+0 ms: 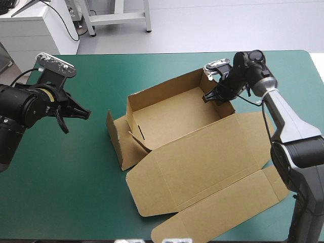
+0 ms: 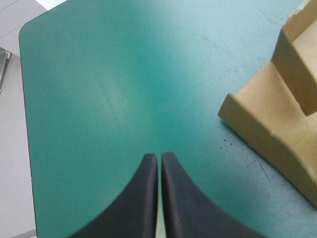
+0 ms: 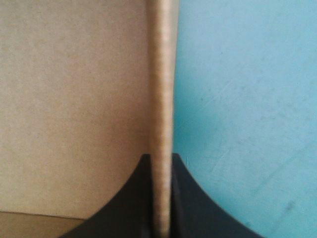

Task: Fold the box

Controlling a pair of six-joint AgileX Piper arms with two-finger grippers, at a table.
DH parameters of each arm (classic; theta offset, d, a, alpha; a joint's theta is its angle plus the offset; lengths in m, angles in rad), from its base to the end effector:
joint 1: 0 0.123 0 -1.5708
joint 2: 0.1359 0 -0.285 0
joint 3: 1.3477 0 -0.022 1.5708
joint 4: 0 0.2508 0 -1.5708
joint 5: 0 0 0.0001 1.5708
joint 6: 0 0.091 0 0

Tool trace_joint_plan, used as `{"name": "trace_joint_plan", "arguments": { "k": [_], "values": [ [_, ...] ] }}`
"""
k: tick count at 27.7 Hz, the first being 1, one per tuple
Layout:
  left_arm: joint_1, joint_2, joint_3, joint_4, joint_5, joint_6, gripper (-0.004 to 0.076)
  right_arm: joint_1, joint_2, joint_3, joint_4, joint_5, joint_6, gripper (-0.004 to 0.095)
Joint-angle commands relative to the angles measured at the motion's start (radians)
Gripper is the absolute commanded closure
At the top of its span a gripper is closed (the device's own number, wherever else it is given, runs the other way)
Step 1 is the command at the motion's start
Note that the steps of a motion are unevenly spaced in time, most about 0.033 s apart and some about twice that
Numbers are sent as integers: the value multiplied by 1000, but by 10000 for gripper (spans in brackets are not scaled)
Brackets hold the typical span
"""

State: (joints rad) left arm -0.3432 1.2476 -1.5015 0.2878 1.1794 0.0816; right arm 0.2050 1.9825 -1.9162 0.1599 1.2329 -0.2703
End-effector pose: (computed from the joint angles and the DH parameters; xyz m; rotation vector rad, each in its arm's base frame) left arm 0.2298 -0.0568 0.4432 0.5088 2.3154 0.2461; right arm 0.4187 0.1010 0.3094 -0.6177 2.7015 0.2063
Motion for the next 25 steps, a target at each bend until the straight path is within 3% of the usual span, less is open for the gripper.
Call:
{"name": "trace_joint_plan", "arguments": {
  "k": [1, 11, 16, 25],
  "values": [
    [-2, -26, 4, 24, -37, -12, 716, -45, -173, -34, 115, 12, -63, 928],
    [-2, -26, 83, 189, -49, -145, 716, -235, -378, -6, 195, 12, -125, 929],
    [-2, -22, 87, 190, -118, -174, 716, -327, -416, 17, 312, 12, -160, 929],
    [-2, 33, 112, 191, -191, -219, 716, -349, -435, 17, 416, 12, -189, 929]
  ]
}}
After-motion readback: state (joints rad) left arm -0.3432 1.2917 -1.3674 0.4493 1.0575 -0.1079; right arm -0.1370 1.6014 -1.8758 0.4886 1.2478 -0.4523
